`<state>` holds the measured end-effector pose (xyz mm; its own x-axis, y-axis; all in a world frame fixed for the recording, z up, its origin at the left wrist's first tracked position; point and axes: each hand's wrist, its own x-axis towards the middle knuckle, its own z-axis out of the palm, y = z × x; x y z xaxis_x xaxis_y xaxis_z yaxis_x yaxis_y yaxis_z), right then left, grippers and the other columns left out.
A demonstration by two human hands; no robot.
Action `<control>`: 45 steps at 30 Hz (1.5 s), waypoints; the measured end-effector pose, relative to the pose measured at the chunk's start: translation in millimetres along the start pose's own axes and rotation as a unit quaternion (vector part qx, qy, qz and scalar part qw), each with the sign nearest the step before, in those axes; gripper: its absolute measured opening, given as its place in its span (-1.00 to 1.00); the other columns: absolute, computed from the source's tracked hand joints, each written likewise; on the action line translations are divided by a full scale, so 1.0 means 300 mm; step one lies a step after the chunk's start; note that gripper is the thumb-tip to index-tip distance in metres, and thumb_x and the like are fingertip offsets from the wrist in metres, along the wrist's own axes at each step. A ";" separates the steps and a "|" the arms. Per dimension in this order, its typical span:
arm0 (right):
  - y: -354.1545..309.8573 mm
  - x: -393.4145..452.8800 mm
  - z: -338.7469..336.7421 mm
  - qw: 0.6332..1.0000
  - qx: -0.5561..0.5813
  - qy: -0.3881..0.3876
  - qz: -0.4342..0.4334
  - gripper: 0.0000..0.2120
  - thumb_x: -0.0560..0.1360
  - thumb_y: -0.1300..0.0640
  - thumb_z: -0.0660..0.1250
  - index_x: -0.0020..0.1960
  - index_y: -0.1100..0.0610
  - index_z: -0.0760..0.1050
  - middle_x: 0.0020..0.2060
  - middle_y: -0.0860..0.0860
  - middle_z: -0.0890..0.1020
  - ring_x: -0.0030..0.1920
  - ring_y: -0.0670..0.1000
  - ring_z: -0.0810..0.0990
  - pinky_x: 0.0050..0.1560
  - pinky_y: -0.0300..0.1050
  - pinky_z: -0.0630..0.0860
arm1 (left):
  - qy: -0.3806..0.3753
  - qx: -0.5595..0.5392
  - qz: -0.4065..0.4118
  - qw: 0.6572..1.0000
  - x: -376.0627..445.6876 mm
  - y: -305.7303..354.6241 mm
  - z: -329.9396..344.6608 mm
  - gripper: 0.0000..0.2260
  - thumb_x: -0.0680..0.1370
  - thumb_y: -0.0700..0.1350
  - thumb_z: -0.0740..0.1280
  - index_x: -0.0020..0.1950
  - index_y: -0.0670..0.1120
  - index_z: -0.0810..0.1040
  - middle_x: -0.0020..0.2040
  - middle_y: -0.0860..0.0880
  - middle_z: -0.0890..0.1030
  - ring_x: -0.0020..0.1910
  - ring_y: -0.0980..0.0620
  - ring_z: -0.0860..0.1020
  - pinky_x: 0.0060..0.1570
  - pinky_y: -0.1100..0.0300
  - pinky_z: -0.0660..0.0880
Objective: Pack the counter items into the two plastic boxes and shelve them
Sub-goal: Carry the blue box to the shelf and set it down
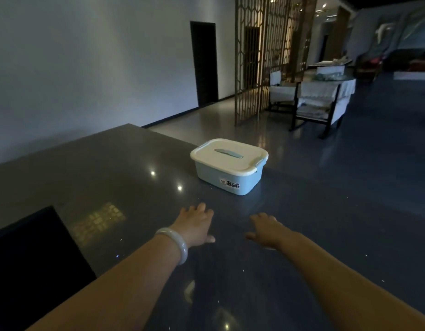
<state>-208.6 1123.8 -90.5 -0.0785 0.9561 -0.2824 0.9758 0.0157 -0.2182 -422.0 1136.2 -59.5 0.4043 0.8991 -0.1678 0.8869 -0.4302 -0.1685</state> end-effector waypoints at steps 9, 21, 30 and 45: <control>-0.118 0.359 -0.087 0.973 0.083 0.098 0.192 -0.47 0.56 -0.23 0.14 0.39 0.09 0.31 0.32 0.10 0.42 0.34 0.17 0.37 0.24 0.08 0.37 | 0.039 -0.023 0.107 0.993 0.442 -0.389 0.023 -0.46 0.51 0.19 0.33 0.33 -0.11 0.32 0.31 -0.12 0.33 0.31 -0.19 0.35 0.28 -0.12 0.32; -0.163 0.645 -0.231 0.889 0.115 0.235 0.375 -0.44 0.58 -0.20 0.14 0.36 0.21 0.23 0.27 0.15 0.42 0.26 0.22 0.43 0.09 0.09 0.43 | 0.138 -0.179 0.079 0.971 0.918 -0.685 -0.063 -0.50 0.59 0.18 0.19 0.33 -0.18 0.30 0.24 -0.17 0.35 0.20 -0.24 0.40 0.13 -0.11 0.43; -0.021 0.826 -0.271 0.849 0.188 0.233 0.435 -0.26 0.52 -0.31 0.16 0.42 0.23 0.15 0.32 0.17 0.41 0.25 0.24 0.47 0.12 0.11 0.43 | 0.052 -0.253 0.024 0.966 1.260 -0.659 -0.053 -0.31 0.55 0.28 0.18 0.53 -0.09 0.10 0.39 -0.24 0.30 0.33 -0.28 0.35 0.22 -0.12 0.36; 0.000 0.783 -0.186 0.803 0.318 0.246 0.439 -0.28 0.46 -0.37 0.20 0.30 0.21 0.24 -0.01 0.10 0.46 -0.12 0.14 0.48 -0.22 -0.03 0.42 | 0.066 -0.312 -0.035 0.947 1.245 -0.675 0.042 -0.57 0.67 0.10 -0.06 0.28 -0.19 0.35 0.09 -0.26 0.54 0.03 -0.26 0.53 -0.11 0.01 0.33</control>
<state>-215.7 1364.6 -104.7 0.8261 0.5195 -0.2182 0.2972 -0.7307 -0.6146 -453.5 1558.0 -100.2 0.3281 0.9435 -0.0471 0.8555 -0.2756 0.4383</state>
